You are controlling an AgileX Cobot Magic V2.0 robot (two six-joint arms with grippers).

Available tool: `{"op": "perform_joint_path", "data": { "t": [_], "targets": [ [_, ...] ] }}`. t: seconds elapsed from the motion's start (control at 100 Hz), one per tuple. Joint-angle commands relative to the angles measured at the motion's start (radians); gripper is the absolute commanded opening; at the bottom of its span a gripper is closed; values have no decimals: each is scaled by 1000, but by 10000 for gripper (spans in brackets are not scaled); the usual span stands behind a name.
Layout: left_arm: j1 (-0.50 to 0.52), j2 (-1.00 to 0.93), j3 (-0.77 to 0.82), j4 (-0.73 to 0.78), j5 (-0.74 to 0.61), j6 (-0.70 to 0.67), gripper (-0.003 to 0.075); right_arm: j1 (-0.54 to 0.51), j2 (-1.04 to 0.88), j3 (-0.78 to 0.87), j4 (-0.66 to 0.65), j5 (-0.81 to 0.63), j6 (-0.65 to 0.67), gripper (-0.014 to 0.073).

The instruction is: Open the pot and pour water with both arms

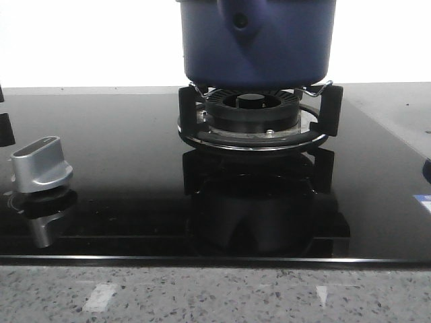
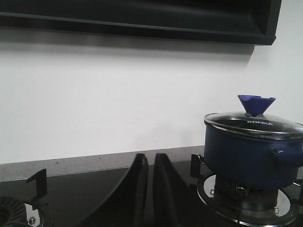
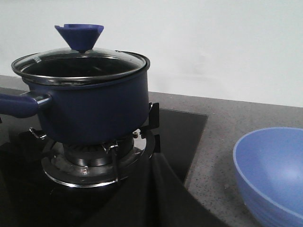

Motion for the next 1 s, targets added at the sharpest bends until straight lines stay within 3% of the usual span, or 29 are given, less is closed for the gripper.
{"op": "perform_joint_path", "data": {
  "t": [0.0, 0.47, 0.64, 0.7, 0.76, 0.85, 0.91, 0.99],
  "targets": [
    [-9, 13, -26, -33, 2, -1, -20, 1, 5, -27, 15, -32, -13, -46],
    [-9, 13, -26, -33, 0, -1, -20, 1, 5, -27, 16, -32, -13, -46],
    [-5, 13, -26, -4, -77, -37, -20, 1, 5, -27, 16, -32, -13, -46],
    [-3, 13, -26, 113, -134, -171, -20, 1, 5, -27, 16, -32, -13, -46],
    [-3, 15, -17, 335, -174, -368, -20, 1, 5, -27, 16, -32, -13, -46],
    [-3, 15, 23, 808, -225, -866, -20, 1, 5, -27, 16, -32, -13, -46],
    [-3, 15, 63, 1047, -275, -1172, -20, 1, 5, -27, 16, -32, -13, -46],
    [-3, 15, 135, 1228, -347, -1352, -20, 1, 5, -27, 16, -32, -13, -46]
  ]
}}
